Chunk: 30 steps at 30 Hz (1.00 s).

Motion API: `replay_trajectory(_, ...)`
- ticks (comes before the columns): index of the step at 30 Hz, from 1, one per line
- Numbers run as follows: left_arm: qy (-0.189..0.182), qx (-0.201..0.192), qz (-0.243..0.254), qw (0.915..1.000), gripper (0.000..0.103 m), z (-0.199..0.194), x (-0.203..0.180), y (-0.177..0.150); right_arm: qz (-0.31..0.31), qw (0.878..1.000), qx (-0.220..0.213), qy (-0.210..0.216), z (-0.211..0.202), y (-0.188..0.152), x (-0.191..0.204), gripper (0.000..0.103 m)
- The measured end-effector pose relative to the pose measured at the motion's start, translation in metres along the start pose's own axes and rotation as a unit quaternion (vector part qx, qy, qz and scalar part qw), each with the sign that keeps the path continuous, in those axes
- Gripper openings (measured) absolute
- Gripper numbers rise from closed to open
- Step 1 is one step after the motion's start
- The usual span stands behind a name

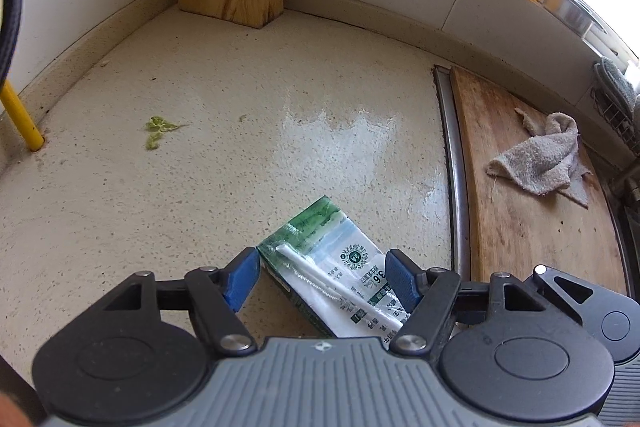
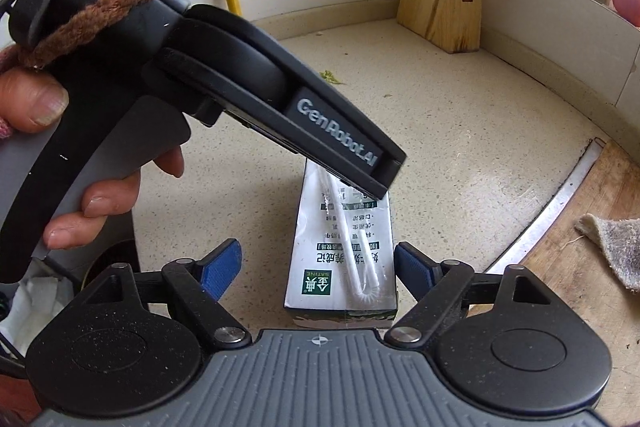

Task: Collect trash

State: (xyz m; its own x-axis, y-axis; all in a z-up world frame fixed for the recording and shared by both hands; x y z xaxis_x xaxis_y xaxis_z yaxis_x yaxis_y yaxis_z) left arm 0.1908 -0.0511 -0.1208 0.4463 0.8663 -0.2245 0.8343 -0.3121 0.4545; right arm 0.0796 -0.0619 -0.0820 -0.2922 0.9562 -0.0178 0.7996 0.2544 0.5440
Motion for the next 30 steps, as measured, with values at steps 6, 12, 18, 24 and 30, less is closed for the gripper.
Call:
replay_trajectory(6,-0.005,0.003,0.010,0.9999,0.067,0.005,-0.004,0.003,0.005,1.000,0.013,-0.002,0.008,-0.003,0.004,0.087)
replay_trajectory(12,-0.007,0.004,0.013,0.9999,0.067,0.010,-0.006,0.006,0.005,1.000,0.012,0.001,0.010,-0.004,0.010,0.083)
replay_trajectory(18,0.005,0.009,0.023,0.9997,0.067,0.013,-0.003,0.007,0.009,0.999,0.012,0.039,0.009,0.000,0.027,0.085)
replay_trajectory(24,0.002,-0.004,0.018,0.9998,0.067,0.006,0.010,0.011,0.011,0.996,0.017,0.092,0.000,0.000,0.034,0.087)
replay_trajectory(30,-0.023,-0.027,0.067,0.9971,0.067,-0.030,0.018,0.000,-0.052,0.998,0.017,0.024,-0.030,0.000,-0.001,0.087)
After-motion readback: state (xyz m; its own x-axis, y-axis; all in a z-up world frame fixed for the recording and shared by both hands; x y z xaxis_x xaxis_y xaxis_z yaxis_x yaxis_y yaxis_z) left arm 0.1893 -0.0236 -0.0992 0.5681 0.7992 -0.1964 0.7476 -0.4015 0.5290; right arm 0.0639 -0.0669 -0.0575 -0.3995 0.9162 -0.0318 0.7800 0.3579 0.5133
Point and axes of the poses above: each gripper's, at about its wrist camera, not at the fingertips, and z roughly the way its jaws point, x to its left, y to its top, the point moved 8 cm from there along z, roughly the way its jaws point, and after that the axes turned 6 degrees about x, right-handed, at the moved point
